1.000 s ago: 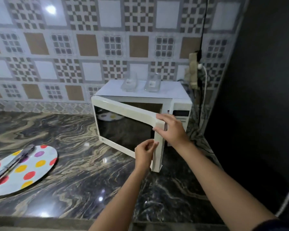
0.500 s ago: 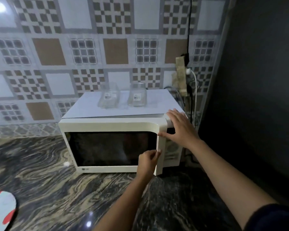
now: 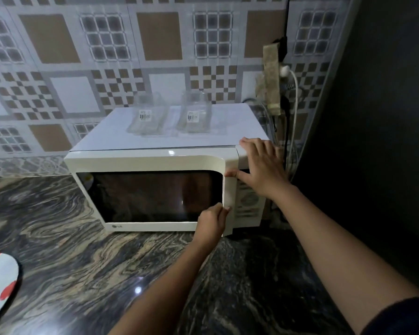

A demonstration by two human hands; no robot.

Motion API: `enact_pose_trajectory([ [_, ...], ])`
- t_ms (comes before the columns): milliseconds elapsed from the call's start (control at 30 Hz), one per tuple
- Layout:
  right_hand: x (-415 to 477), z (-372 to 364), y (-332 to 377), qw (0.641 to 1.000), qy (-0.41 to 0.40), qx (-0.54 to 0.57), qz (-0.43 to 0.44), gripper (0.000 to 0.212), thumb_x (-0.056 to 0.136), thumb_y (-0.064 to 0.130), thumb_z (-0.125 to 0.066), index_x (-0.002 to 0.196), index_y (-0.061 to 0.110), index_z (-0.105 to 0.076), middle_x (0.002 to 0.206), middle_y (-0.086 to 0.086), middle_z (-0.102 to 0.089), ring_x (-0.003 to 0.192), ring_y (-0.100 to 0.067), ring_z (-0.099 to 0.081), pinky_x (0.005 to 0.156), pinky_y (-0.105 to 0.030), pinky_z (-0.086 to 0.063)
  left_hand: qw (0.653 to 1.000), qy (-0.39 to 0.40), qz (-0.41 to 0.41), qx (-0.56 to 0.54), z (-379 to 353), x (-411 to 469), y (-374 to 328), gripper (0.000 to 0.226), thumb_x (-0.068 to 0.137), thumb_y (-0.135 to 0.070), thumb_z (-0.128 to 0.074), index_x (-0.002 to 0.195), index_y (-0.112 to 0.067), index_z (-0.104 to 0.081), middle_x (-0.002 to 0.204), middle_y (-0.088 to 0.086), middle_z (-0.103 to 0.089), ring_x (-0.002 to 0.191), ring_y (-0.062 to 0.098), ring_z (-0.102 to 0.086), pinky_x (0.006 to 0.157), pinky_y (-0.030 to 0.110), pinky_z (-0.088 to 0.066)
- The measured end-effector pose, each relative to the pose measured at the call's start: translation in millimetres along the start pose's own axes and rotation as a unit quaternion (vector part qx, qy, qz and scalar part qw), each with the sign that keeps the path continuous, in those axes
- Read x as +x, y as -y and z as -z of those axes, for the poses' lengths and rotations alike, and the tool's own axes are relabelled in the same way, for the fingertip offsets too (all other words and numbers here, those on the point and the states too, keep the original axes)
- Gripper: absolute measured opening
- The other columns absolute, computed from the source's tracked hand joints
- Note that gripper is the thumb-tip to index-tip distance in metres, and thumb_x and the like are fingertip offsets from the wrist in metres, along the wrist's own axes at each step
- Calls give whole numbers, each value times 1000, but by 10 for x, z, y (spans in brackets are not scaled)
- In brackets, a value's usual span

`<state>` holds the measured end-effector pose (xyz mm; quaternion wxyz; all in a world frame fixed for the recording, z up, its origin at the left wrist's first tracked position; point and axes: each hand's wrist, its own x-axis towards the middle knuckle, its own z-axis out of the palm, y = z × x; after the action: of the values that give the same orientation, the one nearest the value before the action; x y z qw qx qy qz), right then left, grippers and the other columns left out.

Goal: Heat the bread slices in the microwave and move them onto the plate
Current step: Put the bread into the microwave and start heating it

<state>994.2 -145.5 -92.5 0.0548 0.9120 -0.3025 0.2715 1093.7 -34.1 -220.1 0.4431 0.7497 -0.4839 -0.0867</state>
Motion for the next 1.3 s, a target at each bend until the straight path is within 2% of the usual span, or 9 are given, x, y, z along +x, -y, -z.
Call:
enact_pose_trajectory([
  [167,8,-2,27,1000,5,21,-16,105,60,84,-21,140,16,-35,142,-1,-38,124,-24,-34,97,-34,-23,1000,-16,12,-3,-87,17,19,35,96,-22,-48,64,-13,-38,62,11,-49,59,26,-48,55,29,-23],
  [300,19,-39,35,999,-15,19,-26,89,70,78,-42,136,18,-39,139,-1,-41,123,-24,-37,96,-34,-26,999,-31,22,-4,-104,74,-27,42,96,-23,-48,59,-23,-28,60,-1,-42,57,18,-42,53,27,-18],
  [433,6,-69,17,999,-33,7,-25,100,63,84,-32,133,15,-44,137,-2,-46,120,-26,-42,94,-34,-27,999,4,33,0,-61,83,-32,34,97,-27,-46,68,-11,-39,60,3,-45,54,17,-41,53,28,-21],
  [533,-22,-112,-24,999,-41,17,-6,91,70,78,-35,134,14,-44,139,-2,-46,125,-25,-41,99,-36,-27,999,29,39,-10,-11,84,-34,35,97,-25,-47,65,-13,-36,56,-1,-40,54,16,-40,52,27,-21],
  [667,-139,-226,-174,994,-86,56,37,89,75,57,-59,142,9,-25,148,-13,-31,137,-25,-23,114,-41,-20,998,50,47,-6,28,123,-29,38,96,-25,-49,61,-15,-36,59,8,-44,58,21,-43,53,26,-23],
  [800,-397,-314,-251,969,-139,195,-55,105,69,25,-81,146,1,-13,152,-22,-12,141,-24,-8,117,-21,-4,997,43,54,-19,24,115,-32,38,95,-23,-50,61,-13,-38,63,19,-47,60,25,-43,55,28,-24],
  [933,-627,-546,-289,935,-2,303,-185,104,75,18,-77,148,3,-5,155,-15,-12,144,-25,-12,117,-36,-18,997,35,56,-47,-9,104,7,33,95,-24,-51,68,-5,-45,64,19,-50,63,23,-46,59,30,-31],
  [1100,-801,-928,-364,907,67,334,-249,93,74,13,-77,146,7,-18,146,-12,-33,135,-24,-34,106,-31,-33,997,25,48,-49,-33,113,53,36,95,-26,-52,63,-13,-40,64,20,-49,62,22,-44,59,33,-37],
  [1300,-877,-1101,-367,908,51,333,-250,78,73,11,-76,138,7,-33,136,-12,-44,126,-24,-42,93,-22,-35,999,-2,31,-41,-85,77,35,34,95,-21,-51,67,-7,-40,53,0,-41,52,14,-37,55,25,-25],
])
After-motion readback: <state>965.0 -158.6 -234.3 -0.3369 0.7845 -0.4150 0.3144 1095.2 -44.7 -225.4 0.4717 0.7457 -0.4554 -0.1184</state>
